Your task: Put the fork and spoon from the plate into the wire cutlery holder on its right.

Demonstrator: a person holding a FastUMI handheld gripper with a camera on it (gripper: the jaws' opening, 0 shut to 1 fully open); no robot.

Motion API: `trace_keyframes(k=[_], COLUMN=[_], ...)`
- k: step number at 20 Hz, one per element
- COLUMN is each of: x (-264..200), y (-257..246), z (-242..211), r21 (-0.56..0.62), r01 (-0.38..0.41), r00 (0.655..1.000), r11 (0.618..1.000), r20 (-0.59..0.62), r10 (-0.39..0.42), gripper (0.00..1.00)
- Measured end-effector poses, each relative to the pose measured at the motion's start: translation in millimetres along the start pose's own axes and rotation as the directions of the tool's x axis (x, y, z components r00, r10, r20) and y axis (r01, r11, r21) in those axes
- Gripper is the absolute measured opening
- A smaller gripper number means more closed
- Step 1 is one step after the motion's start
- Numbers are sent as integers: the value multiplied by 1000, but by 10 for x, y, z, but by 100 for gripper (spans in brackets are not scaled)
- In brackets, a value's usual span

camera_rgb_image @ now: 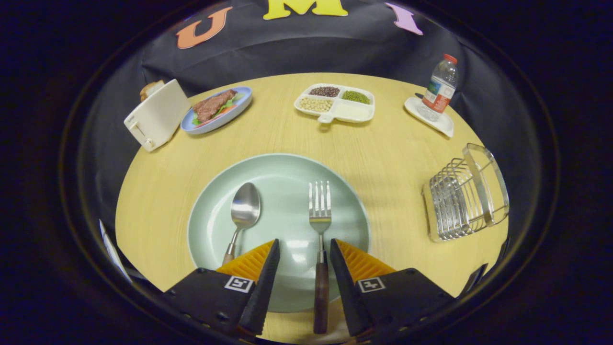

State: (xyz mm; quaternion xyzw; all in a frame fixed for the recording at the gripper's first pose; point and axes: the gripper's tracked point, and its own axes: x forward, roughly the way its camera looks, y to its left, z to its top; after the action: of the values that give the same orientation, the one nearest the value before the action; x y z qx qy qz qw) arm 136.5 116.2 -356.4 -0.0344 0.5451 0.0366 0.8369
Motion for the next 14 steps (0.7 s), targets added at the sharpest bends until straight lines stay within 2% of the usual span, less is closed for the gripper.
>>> trace_keyframes(k=[1,3,4,6,7,8,14], x=[66,42,50,81,45,30,-276], y=[4,28,70,64,60,59,84], z=[16,4,-10,-21,7,-7,88], r21=[10,10,18,13,15,14,8], r01=[-8,-15,-46,-47,-43,-43,-72], r00=[1000,1000,999,999,999,999,996], r11=[1000,1000,999,999,999,999,997], r20=[4,-5,-12,-13,-7,-8,56], r10=[8,16,46,47,43,43,71], gripper=[64,36,35,7,7,1,1])
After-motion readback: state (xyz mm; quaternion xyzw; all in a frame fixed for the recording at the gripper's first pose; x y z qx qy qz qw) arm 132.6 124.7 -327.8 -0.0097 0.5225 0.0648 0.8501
